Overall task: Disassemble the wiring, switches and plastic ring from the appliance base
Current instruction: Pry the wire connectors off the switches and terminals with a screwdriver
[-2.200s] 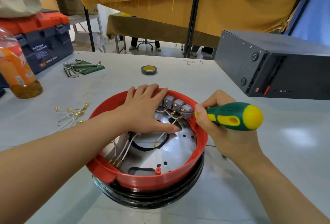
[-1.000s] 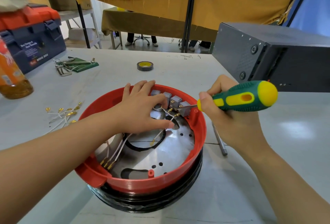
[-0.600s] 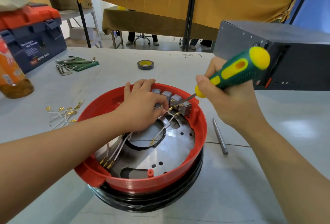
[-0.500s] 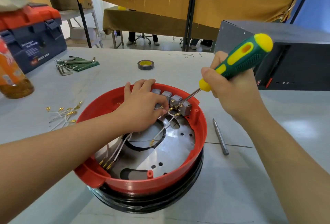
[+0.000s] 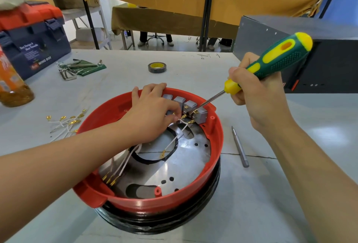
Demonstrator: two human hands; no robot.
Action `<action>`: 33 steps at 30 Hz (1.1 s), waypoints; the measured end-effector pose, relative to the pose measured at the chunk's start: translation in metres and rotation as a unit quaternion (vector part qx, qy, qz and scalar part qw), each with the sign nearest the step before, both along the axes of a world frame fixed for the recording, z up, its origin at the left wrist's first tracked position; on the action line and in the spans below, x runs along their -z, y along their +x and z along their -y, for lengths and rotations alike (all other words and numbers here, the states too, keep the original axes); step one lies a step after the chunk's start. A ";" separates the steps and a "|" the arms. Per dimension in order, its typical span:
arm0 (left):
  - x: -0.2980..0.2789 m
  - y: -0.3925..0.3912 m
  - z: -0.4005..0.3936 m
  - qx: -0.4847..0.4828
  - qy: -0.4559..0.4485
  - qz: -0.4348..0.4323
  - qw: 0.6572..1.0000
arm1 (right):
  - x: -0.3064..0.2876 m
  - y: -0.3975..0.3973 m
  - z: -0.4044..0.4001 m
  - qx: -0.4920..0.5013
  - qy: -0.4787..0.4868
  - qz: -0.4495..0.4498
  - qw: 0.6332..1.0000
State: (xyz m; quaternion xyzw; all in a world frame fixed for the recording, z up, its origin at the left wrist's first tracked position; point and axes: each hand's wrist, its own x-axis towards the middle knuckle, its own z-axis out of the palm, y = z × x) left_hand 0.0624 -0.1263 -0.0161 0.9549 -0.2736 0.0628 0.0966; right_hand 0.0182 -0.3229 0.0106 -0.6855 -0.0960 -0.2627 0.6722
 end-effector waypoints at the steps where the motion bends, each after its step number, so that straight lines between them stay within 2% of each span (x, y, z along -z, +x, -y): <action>1: 0.000 0.000 0.000 0.000 0.000 0.001 1.000 | -0.001 0.000 0.000 -0.003 0.006 -0.003 1.000; 13: -0.001 -0.001 0.001 -0.003 0.008 0.001 1.000 | -0.014 0.010 -0.002 0.009 -0.027 -0.032 0.999; 24: -0.001 -0.001 0.000 0.003 0.010 0.007 1.000 | -0.010 -0.016 -0.010 0.056 -0.158 0.057 0.984; 30: -0.007 -0.006 -0.001 0.003 -0.014 -0.037 0.999 | -0.013 -0.026 -0.007 0.038 -0.110 0.095 0.989; 33: -0.010 -0.008 0.002 0.012 -0.043 -0.021 0.999 | -0.011 -0.030 -0.005 0.040 -0.111 0.085 0.989</action>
